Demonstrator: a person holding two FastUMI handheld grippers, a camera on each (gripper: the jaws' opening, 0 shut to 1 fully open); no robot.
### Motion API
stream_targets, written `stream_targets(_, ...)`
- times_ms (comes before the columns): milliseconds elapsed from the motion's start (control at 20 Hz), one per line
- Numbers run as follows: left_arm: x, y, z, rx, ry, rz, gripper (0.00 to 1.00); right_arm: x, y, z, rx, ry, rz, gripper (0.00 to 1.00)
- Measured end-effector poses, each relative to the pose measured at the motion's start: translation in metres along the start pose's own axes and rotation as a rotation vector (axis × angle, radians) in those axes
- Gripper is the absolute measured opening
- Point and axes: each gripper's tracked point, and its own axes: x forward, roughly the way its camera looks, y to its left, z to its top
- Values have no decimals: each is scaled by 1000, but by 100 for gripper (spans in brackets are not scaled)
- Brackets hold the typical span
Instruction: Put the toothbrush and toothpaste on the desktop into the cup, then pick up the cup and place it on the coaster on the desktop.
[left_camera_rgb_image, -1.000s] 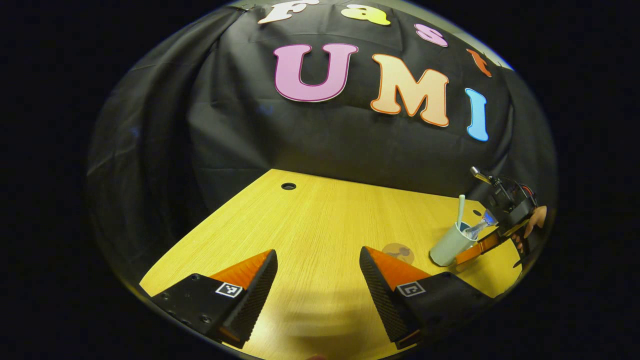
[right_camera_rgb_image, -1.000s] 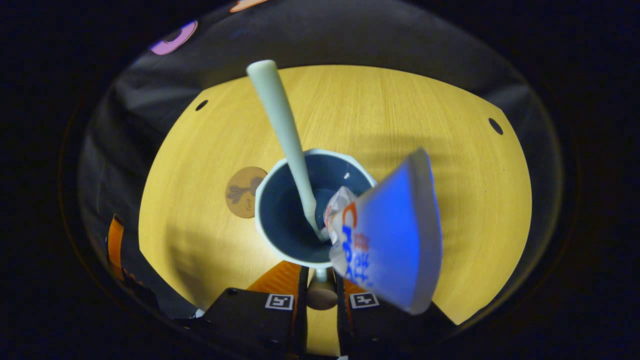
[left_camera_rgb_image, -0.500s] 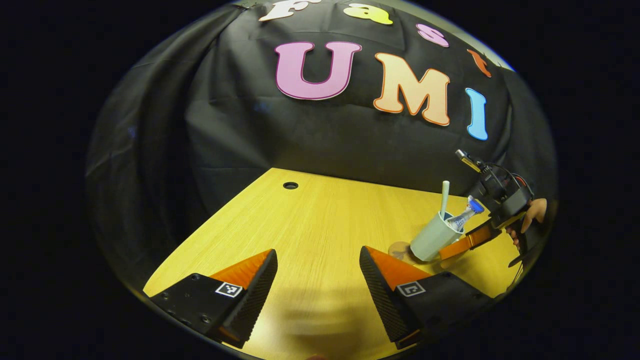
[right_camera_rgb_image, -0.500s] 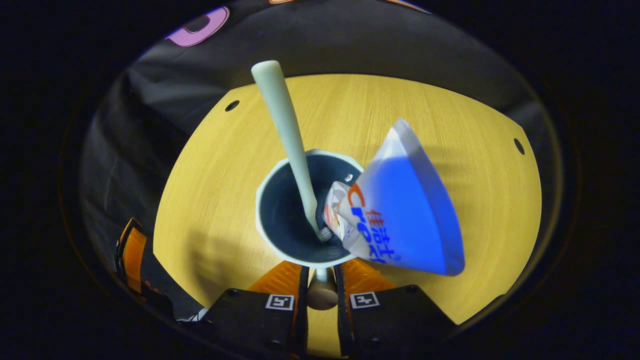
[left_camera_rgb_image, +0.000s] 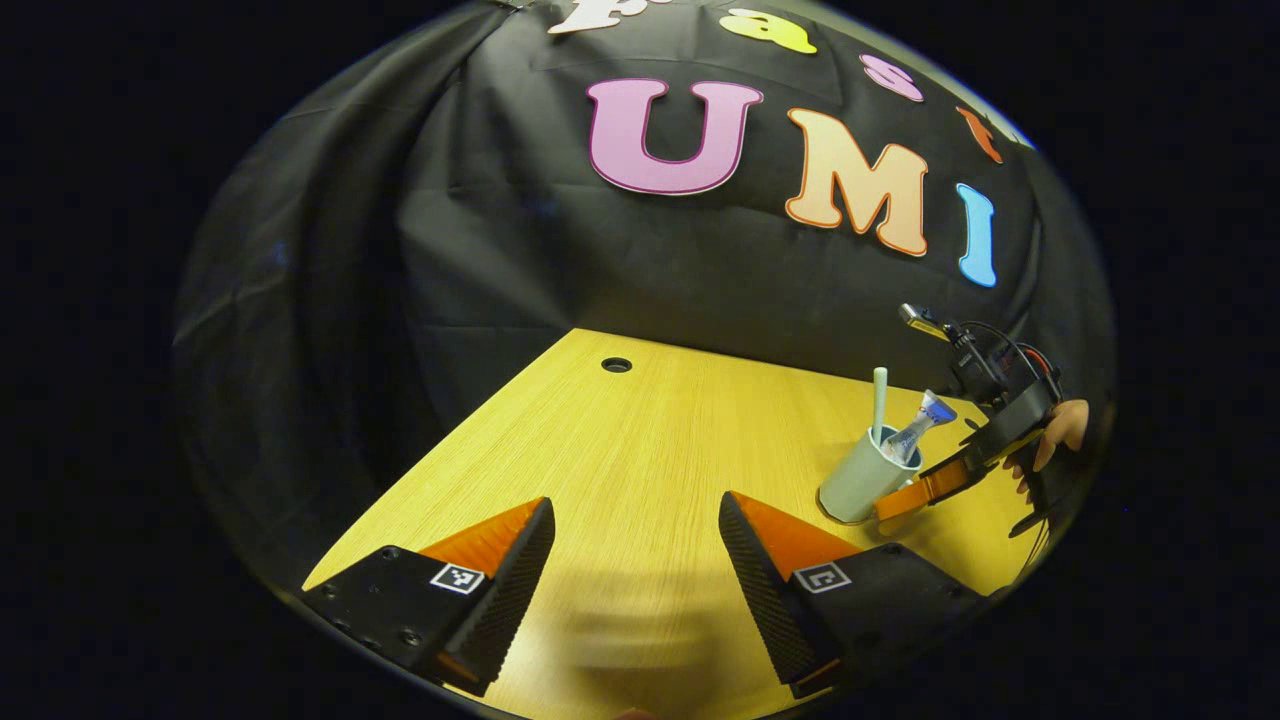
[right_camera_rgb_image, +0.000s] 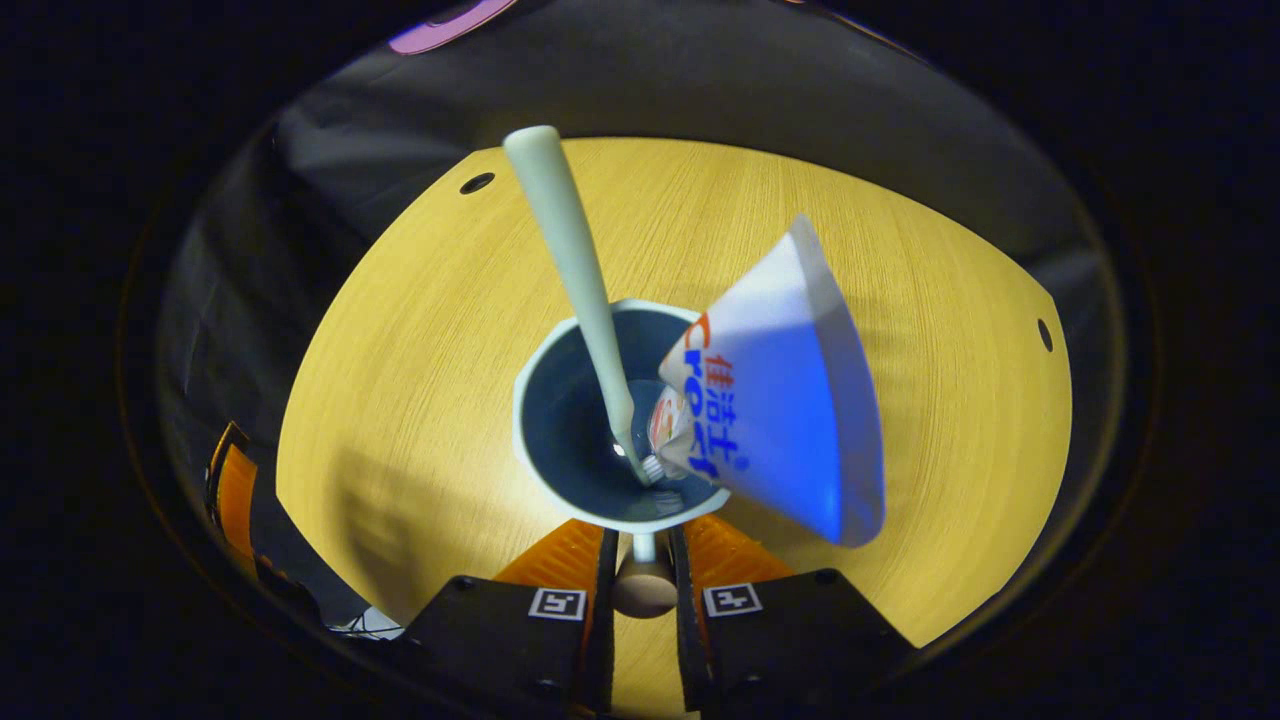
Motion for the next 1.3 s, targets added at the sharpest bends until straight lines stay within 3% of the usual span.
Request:
stream_targets(150, 2, -16, 5, 26, -12, -47, 95, -12, -6, 6, -24, -77, -6, 34)
stream_targets(200, 7, -24, 6, 29, -12, -73, 95, -17, -9, 11, -34, -108, -17, 58)
stream_targets(300, 11, -44, 9, 33, -11, -117, 95, -37, -11, 19, -61, -216, -43, 85)
stream_targets(450, 8, -80, 20, 44, -35, -170, 95, -75, -17, 26, -92, -408, -51, 100)
stream_targets(650, 0, -134, 34, 62, -72, -211, 95, -136, -39, 23, -105, -663, -42, 100)
stream_targets(850, -23, -190, 64, 56, -145, -228, 95, -199, -81, 12, 13, -863, -36, 100)
stream_targets(1050, -47, -232, 96, 70, -268, -207, 95, -248, -131, 2, 116, -992, -71, 100)
stream_targets(1300, -66, -266, 111, 70, -342, -236, 95, -289, -170, 0, 161, -1074, -118, 99)
